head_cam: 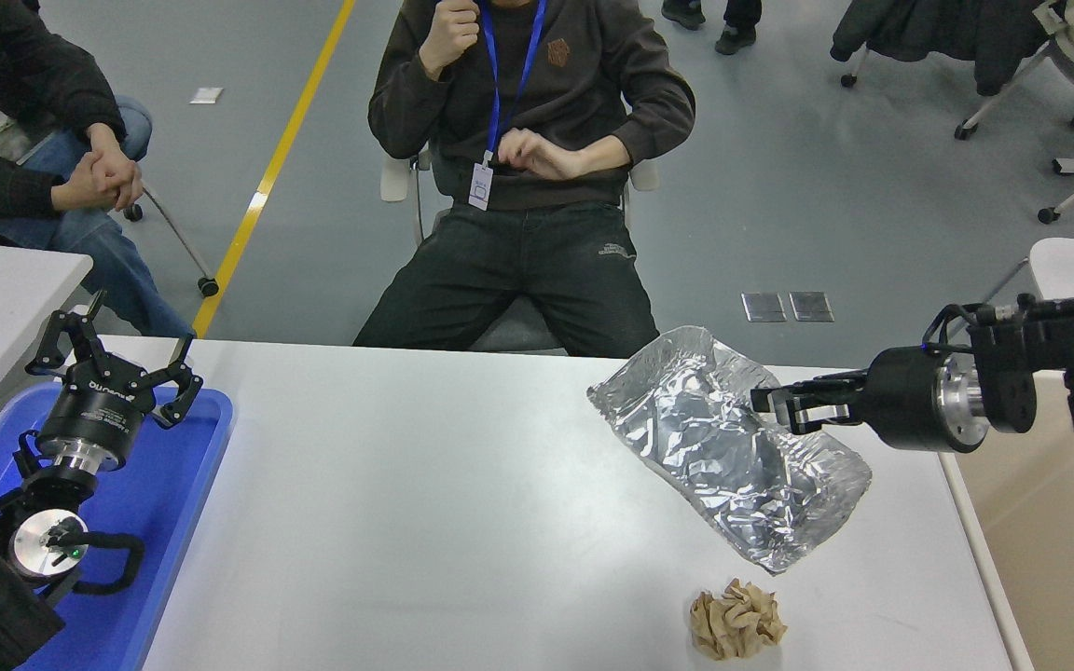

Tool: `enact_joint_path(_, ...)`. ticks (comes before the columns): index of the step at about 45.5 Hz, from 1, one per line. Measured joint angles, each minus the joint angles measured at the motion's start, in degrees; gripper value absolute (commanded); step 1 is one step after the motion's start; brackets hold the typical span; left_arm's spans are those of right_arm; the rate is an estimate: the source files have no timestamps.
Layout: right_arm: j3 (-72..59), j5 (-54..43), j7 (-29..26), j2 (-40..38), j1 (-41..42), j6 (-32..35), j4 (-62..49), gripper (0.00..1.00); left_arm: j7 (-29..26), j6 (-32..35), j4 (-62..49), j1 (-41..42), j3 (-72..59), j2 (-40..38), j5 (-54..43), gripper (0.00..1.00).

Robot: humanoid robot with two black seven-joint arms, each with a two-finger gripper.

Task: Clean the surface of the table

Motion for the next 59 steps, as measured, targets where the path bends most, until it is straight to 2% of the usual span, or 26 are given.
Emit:
enact_joint_path(28,0.02,3.40,9.27,-3.70,-1.61,-0.06,-21.05,0.00,0.00,0.01,0.00,0.00,0.00,0.00,0.00,1.00)
enact_joint_path(38,-0.15,5.38,12.37,-3.34,-4.82,-0.30,-30.64,0.00,0.00,0.05,0.00,0.00,0.00,0.00,-0.01,1.00)
enact_joint_path(59,-0.46,6.76,23.74,0.94,-13.42,-0.75,-51.00,0.00,0.00,0.06,0.00,0.00,0.00,0.00,-0.01,1.00)
